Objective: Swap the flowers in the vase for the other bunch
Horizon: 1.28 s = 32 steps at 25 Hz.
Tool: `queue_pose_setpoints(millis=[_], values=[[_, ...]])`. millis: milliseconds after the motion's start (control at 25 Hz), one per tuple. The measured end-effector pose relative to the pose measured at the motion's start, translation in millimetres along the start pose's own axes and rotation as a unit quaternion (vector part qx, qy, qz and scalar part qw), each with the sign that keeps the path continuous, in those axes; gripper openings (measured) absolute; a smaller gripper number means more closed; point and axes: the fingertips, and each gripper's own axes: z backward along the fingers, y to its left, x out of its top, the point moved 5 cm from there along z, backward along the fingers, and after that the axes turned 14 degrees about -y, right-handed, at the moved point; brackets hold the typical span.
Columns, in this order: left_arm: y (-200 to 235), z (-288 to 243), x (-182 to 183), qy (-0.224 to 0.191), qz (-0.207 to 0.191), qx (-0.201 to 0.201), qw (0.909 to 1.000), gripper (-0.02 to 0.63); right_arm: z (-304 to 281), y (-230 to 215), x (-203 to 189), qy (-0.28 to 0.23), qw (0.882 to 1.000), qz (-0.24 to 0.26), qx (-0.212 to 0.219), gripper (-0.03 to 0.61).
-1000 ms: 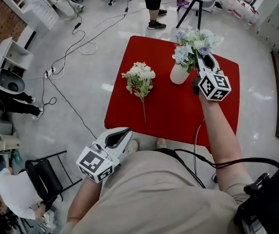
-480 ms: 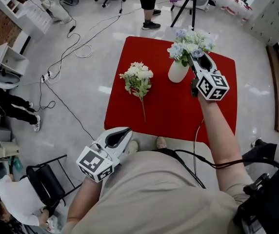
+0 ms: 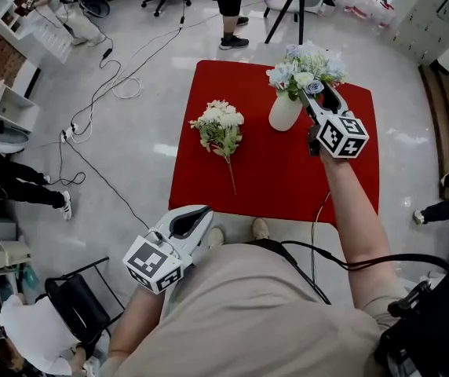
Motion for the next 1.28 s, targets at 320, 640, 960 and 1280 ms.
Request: queue_pose_setpoints(millis=[320, 640, 960, 1280], values=[[6, 17, -5, -0.003, 0.005, -0.006, 1.0, 0.008, 10, 9, -4, 0.003, 1.0, 0.003, -0.009, 0.308], [11, 20, -3, -0.004, 0.01, -0.014, 0.9998, 0.008, 12, 7, -4, 0.007, 1.0, 0.0, -0.023, 0.335], [15, 25, -4, -0.006, 0.011, -0.019, 0.9997, 0.008, 14, 13, -8, 0.015, 1.0, 0.01, -0.019, 0.397], [15, 32, -2, -0.008, 0.013, -0.026, 0.9995, 0.008, 21, 18, -5, 0.021, 0.999, 0.023, -0.034, 0.397]])
